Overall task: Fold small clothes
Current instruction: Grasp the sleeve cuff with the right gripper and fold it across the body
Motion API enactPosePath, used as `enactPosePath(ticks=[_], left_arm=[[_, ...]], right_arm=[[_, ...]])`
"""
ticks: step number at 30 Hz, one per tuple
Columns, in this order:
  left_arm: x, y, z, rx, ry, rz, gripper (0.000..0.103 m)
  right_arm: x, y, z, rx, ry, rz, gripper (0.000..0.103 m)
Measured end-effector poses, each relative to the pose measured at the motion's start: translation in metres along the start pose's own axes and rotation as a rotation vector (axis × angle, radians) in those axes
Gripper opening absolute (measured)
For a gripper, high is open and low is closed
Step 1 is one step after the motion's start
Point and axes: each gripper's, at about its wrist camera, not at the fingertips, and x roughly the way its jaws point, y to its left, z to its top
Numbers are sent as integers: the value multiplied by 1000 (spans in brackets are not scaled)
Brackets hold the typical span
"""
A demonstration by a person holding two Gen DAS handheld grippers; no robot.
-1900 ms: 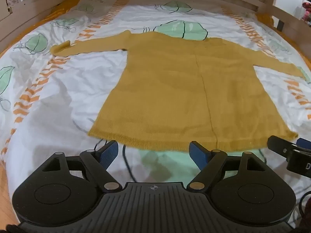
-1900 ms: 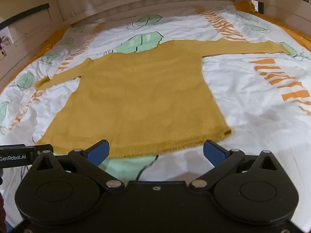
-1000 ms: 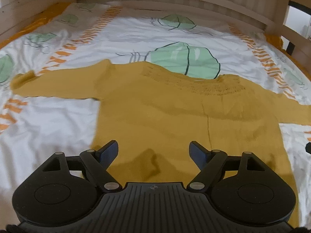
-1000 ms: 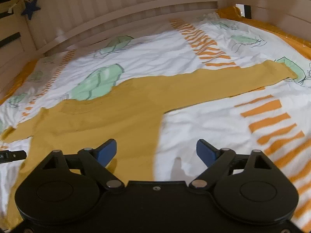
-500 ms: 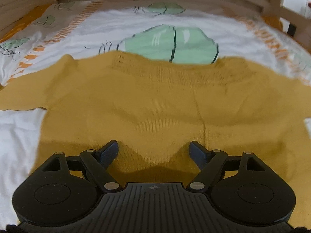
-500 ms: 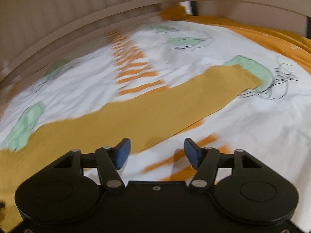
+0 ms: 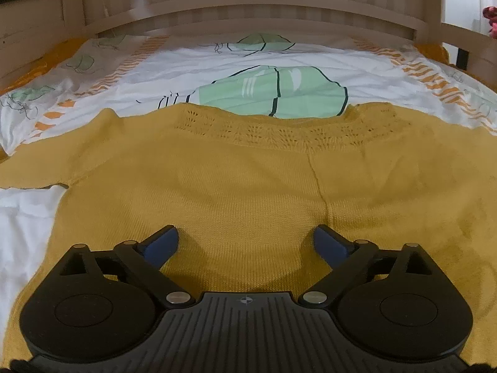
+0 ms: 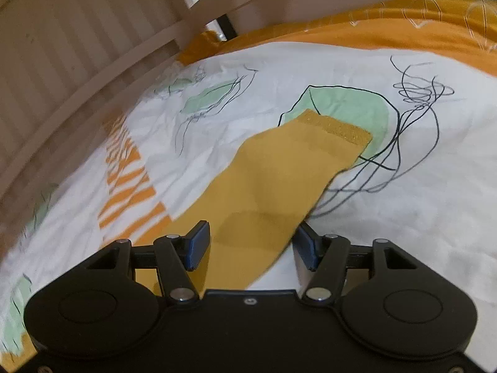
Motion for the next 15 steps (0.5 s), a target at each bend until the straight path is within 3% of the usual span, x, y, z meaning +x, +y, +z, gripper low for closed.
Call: enactPosePath(ticks=[2, 5, 10, 15], left_arm=[[1, 1, -1, -4, -3, -2, 98], [3, 0, -2, -1, -5, 1, 99], [3, 1, -4, 2, -9, 5, 100], [4, 1, -5, 3, -9, 4, 100]], right_arm=[[4, -1, 5, 20, -5, 11, 59], [8, 1, 12, 35, 21, 6, 13], [-6, 28, 20, 3, 12, 78, 13], [-39, 84, 21, -109, 8, 207, 13]])
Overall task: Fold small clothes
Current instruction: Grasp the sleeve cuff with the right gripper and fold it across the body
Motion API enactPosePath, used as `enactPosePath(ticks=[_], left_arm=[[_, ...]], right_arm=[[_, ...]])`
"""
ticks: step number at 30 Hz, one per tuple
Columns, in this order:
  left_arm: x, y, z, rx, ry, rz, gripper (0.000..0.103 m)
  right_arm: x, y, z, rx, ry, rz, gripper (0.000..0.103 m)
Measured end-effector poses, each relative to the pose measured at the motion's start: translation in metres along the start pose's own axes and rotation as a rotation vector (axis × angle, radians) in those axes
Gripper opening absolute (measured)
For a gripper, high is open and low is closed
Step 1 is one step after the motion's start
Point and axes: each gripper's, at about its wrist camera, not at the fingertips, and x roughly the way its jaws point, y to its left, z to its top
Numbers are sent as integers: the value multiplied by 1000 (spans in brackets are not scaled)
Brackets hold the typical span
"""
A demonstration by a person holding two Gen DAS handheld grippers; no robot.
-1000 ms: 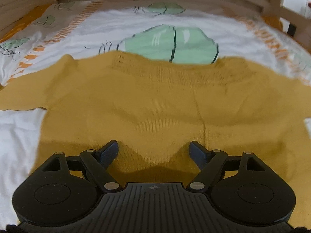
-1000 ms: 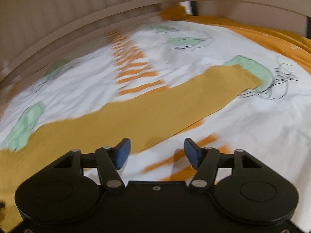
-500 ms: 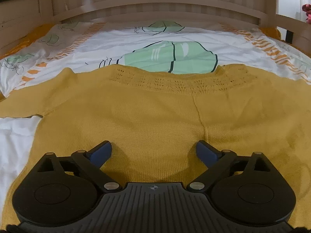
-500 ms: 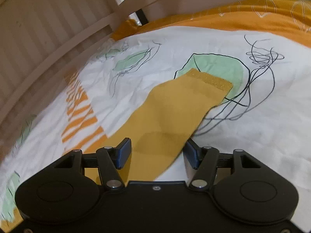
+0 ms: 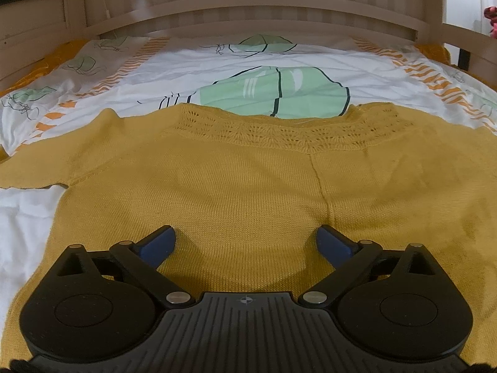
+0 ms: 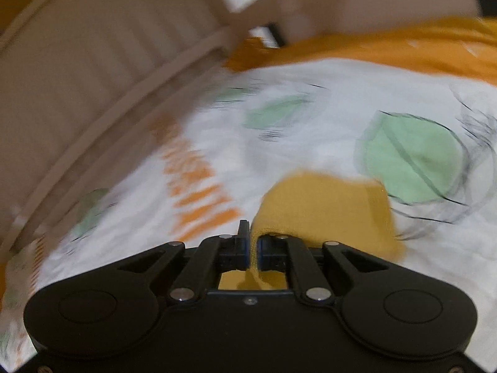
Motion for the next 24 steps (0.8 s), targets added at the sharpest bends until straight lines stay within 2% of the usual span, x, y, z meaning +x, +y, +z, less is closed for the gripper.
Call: enactPosePath(ticks=[6, 9, 13, 17, 20, 21, 24], left_arm=[[1, 1, 0, -2, 2, -2, 100], [1, 2, 0, -5, 3, -5, 100], [0, 4, 1, -14, 6, -14, 100], [-1, 9, 3, -27, 20, -39, 100], [-6, 18, 7, -12, 68, -95, 97], [-11, 24, 8, -4, 83, -121, 90], [-31, 51, 4, -43, 88, -151, 86]], right_arm=[[-29, 98, -15, -120, 37, 218, 13], [-36, 151, -37, -187, 91, 323, 13], [-34, 210, -79, -279, 190, 410, 13], [-19, 246, -125, -331, 291, 453, 13], [-12, 263, -157, -380, 339, 450, 13], [-14, 266, -166, -401, 347, 447, 14], [-18, 278, -194, -483, 372, 434, 19]])
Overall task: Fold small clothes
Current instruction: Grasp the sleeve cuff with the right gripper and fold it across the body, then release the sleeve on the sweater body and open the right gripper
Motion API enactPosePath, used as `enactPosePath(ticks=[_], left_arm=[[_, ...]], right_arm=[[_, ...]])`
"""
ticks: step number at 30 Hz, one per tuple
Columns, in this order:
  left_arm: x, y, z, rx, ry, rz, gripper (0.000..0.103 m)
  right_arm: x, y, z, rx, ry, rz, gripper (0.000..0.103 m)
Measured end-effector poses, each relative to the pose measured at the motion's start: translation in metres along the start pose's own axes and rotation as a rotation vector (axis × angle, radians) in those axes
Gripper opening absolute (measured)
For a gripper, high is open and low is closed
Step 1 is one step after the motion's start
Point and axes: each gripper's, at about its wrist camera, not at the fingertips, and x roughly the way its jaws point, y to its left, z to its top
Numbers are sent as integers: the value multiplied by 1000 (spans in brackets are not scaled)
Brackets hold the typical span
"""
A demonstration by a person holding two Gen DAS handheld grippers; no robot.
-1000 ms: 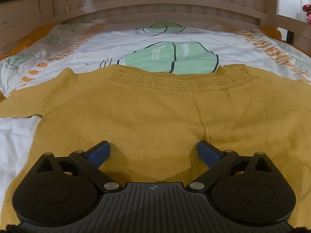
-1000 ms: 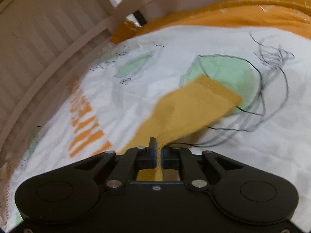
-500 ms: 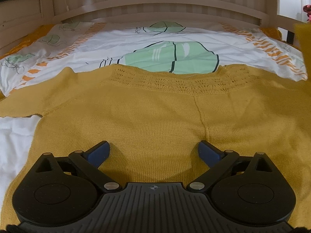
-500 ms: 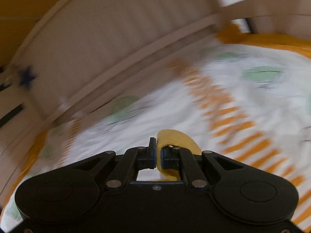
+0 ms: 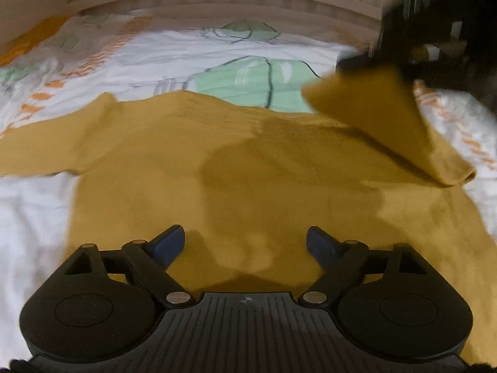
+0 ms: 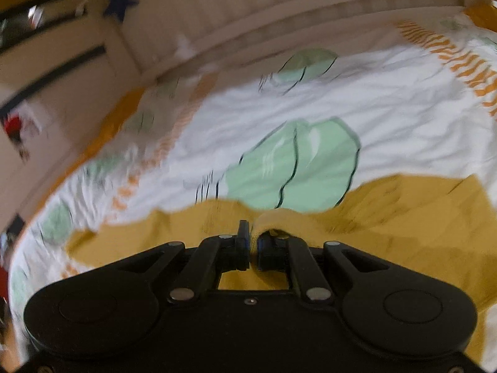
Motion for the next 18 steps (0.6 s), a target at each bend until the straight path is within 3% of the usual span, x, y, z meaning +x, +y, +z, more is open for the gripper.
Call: enactPosePath(ticks=[2, 4, 6, 11, 18], left_arm=[[-15, 21, -4, -54, -6, 9, 86], [-27, 41, -5, -110, -6, 29, 86], [-33, 60, -5, -164, 4, 41, 86], [-44, 83, 4, -205, 11, 72, 85], [-63, 72, 21, -121, 9, 39, 85]], right_arm=[[8, 13, -13, -58, 38, -25, 22], [10, 20, -28, -104, 71, -32, 41], [9, 27, -38, -118, 98, -26, 68], [-11, 27, -56, -62, 123, 10, 68], [-84, -5, -61, 304, 97, 134, 75]])
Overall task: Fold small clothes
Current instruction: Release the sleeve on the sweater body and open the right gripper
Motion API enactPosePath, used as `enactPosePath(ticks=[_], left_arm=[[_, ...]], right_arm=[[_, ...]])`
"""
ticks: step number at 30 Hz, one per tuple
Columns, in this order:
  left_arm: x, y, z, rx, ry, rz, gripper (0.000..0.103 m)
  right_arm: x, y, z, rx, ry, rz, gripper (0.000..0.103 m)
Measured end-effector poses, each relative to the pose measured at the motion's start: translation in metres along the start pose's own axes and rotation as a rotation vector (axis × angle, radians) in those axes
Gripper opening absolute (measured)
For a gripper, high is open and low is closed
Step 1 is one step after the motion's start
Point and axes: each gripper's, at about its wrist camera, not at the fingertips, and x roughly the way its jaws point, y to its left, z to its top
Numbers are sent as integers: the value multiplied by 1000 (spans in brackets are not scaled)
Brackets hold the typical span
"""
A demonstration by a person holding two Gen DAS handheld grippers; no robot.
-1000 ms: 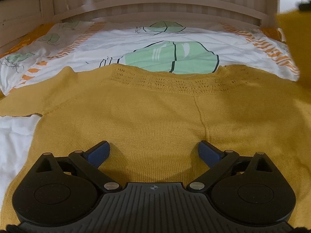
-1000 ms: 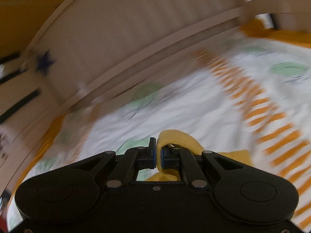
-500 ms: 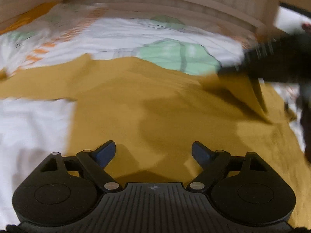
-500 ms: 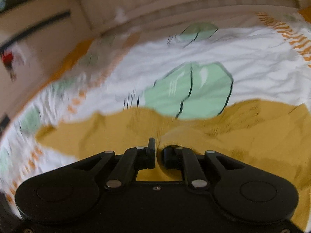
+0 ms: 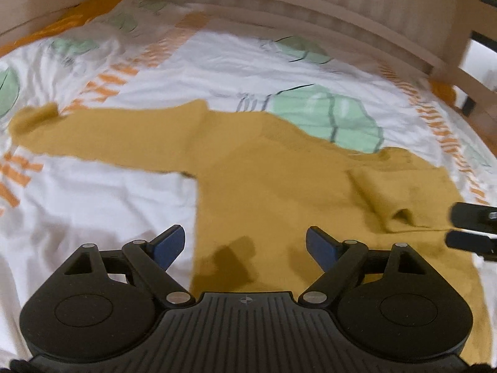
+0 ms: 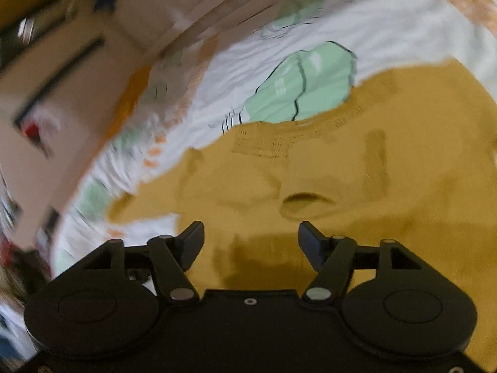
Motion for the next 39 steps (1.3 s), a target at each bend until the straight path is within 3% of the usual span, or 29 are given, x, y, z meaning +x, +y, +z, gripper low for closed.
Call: enactPosePath(ticks=[5, 7, 9, 12, 15, 21, 32, 35, 39], left_arm=[[-21, -19, 7, 42, -29, -47, 85], [-26, -31, 9, 65, -34, -61, 85], [-28, -43, 9, 95, -41, -83, 85], [-29, -62, 6, 165, -64, -89, 84], [-22, -83, 2, 256, -91, -63, 79], [6, -123, -9, 411, -112, -51, 78], [74, -162, -10, 521, -80, 22, 72], [84, -155, -1, 475, -75, 66, 69], [87, -115, 12, 287, -34, 99, 69]], right_arm=[[-41, 1, -15, 11, -124, -47, 86], [-46, 4, -20, -28, -197, -140, 90], [-44, 5, -24, -77, -258, -239, 101], [-38, -1, -31, -148, -364, -352, 101], [-28, -17, -38, -169, -425, -394, 100], [-16, -42, -44, -175, -452, -403, 100], [-19, -65, -44, -86, -419, -340, 100], [-19, -68, -43, -71, -409, -333, 101], [-18, -68, -42, -60, -395, -316, 101]])
